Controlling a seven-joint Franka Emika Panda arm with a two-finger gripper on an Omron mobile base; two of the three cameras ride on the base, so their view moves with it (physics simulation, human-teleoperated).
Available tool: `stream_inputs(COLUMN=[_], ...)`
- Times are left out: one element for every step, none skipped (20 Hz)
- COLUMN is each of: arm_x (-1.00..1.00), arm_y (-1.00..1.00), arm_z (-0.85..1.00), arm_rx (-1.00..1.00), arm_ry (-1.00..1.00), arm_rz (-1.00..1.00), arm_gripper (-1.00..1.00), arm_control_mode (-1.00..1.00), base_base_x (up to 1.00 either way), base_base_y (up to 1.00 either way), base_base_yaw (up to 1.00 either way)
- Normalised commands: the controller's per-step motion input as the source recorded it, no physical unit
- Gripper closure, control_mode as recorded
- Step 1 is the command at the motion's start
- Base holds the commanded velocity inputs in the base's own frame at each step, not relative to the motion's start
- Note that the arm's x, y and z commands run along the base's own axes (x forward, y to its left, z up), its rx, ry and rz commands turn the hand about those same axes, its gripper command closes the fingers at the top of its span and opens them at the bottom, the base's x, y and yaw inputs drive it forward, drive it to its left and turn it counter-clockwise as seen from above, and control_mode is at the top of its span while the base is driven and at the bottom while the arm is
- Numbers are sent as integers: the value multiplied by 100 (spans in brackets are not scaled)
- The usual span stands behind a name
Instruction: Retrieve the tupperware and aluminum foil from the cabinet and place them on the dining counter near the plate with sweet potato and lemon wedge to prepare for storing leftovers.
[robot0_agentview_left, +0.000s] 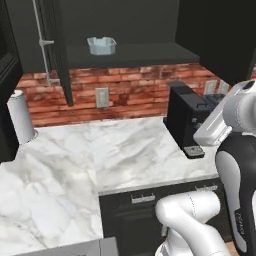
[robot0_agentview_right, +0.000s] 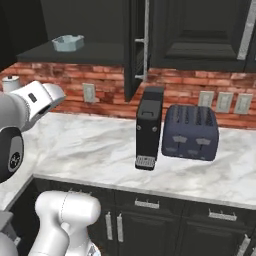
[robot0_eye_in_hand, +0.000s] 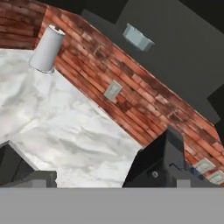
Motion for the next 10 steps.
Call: stream_inputs(arm_x=[0, 0, 0, 0, 0, 0, 0, 0, 0, 0], arm_y=[0, 0, 0, 0, 0, 0, 0, 0, 0, 0], arm_z=[0, 0, 0, 0, 0, 0, 0, 0, 0, 0], arm_rx=[0, 0, 0, 0, 0, 0, 0, 0, 0, 0], arm_ry=[0, 0, 0, 0, 0, 0, 0, 0, 0, 0], arm_rz=[0, 0, 0, 0, 0, 0, 0, 0, 0, 0], arm_gripper=[-100, -100, -100, -100, -100, -100, -100, -100, -100, -100], arm_control_mode=[100, 100, 100, 100, 100, 100, 100, 100, 100, 100], base_base_x=[100, 100, 100, 100, 100, 100, 100, 100, 95, 89], base_base_y=[26, 29, 39, 47, 55, 63, 73, 82, 84, 84], base_base_yaw=[1, 1, 3, 3, 4, 4, 4, 4, 3, 2])
